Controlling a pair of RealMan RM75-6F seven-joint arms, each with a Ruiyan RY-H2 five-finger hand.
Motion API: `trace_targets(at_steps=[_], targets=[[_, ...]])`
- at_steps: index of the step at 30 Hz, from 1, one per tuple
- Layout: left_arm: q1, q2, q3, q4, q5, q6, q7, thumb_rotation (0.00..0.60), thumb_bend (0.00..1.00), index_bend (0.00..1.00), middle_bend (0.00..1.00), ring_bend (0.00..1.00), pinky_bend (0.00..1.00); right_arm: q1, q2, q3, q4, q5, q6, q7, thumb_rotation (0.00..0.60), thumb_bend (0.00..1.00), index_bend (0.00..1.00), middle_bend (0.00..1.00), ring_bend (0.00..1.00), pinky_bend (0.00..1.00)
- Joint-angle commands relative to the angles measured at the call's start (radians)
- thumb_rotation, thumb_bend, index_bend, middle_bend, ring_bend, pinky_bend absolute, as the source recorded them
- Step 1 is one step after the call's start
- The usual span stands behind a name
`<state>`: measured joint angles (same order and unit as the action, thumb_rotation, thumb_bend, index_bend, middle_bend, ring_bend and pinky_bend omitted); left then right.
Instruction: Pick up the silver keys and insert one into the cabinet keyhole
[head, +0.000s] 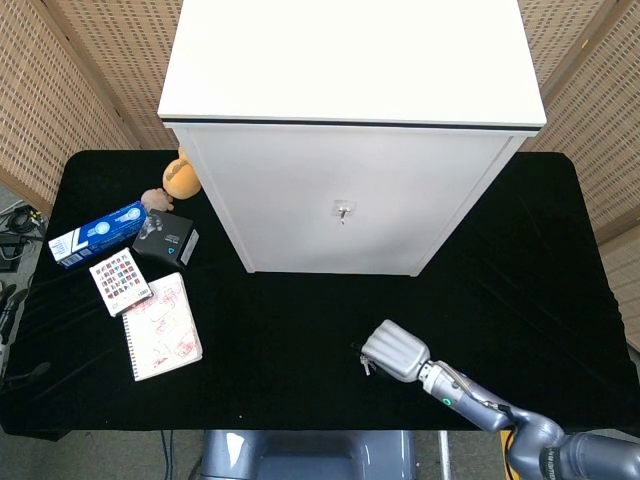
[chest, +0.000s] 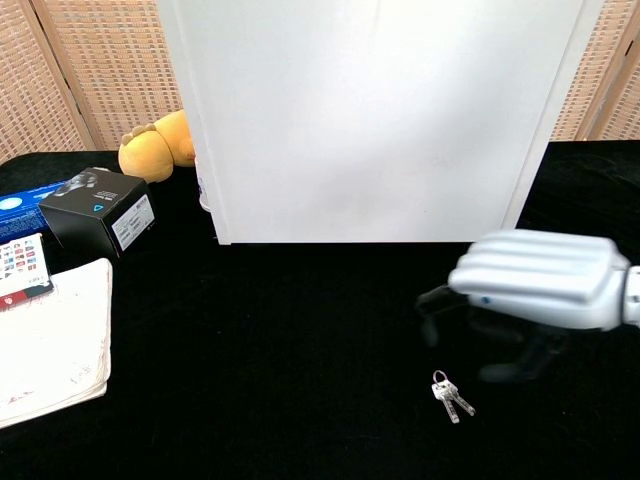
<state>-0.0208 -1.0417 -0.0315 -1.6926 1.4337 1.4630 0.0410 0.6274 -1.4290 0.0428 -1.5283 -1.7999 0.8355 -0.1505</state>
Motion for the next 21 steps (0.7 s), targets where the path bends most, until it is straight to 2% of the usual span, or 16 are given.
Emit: trace_targets(at_steps=[1,10,21], targets=[[-0.006,-0.002,-0.004,0.004,-0.014,-0.011,0.003,0.6,0.0,0.0,0.0,0.0,0.0,0.04,-0.071,0.015,0.045,0.047,-0.061,-0.044,0.6,0.47,0.45,0.88,0.9,1.0],[-0.014,-0.008,-0.008,0.01,-0.034,-0.027,0.012,0.6,0.0,0.0,0.0,0.0,0.0,0.088,-0.169,0.027,0.123,0.145,-0.158,-0.167,0.6,0.5,0.46,0.88,0.9,1.0],[-0.014,-0.01,-0.004,0.007,-0.031,-0.024,0.016,0.6,0.0,0.0,0.0,0.0,0.0,0.095,-0.187,0.029,0.135,0.288,-0.199,-0.311,0.6,0.5,0.48,0.88,0.9,1.0]])
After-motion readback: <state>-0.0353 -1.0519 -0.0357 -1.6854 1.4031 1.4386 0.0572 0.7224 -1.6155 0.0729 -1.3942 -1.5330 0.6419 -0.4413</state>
